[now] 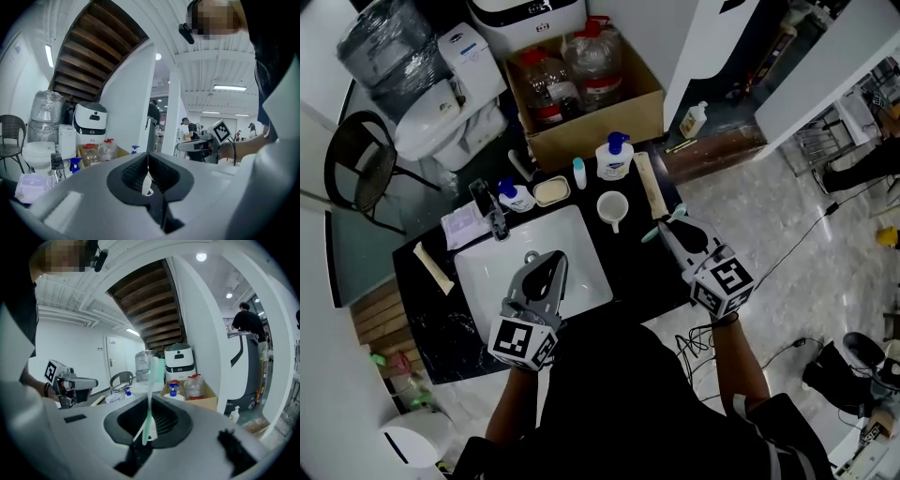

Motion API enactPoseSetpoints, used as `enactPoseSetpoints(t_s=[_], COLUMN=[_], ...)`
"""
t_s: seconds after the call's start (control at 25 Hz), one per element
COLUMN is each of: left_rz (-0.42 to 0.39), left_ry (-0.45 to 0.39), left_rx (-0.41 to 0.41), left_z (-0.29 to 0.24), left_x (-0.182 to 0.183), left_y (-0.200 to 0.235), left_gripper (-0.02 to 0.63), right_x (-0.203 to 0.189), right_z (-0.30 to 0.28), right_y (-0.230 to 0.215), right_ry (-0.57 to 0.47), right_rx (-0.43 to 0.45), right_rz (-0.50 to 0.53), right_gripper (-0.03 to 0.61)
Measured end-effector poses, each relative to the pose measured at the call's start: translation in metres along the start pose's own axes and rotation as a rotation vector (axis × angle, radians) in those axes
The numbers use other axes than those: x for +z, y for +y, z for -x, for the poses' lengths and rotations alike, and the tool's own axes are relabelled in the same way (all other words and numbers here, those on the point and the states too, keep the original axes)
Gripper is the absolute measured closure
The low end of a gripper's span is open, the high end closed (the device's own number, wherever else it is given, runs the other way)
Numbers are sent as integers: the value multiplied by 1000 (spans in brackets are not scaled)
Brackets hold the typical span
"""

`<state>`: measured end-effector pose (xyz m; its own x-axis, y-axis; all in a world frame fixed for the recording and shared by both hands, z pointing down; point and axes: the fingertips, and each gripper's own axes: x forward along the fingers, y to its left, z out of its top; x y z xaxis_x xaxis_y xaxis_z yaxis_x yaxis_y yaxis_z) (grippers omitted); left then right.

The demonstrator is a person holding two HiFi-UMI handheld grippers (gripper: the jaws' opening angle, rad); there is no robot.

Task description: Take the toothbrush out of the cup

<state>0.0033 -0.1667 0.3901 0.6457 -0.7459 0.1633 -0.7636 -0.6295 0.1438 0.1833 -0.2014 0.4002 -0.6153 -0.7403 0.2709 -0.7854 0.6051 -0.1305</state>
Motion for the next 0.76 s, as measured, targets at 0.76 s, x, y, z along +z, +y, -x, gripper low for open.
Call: enactPoseSetpoints(t_s=[0.76], left_rz=[2], left_ry=[-1], left_rx=[-36], left_z=[-11], left_x=[6], left_y=[10], left_gripper=[606], right_x=[-12], right_z=[14], right_y=[-2], right_ry=[37], right_rx=[-55], right_rz=[-20], right_gripper=[543])
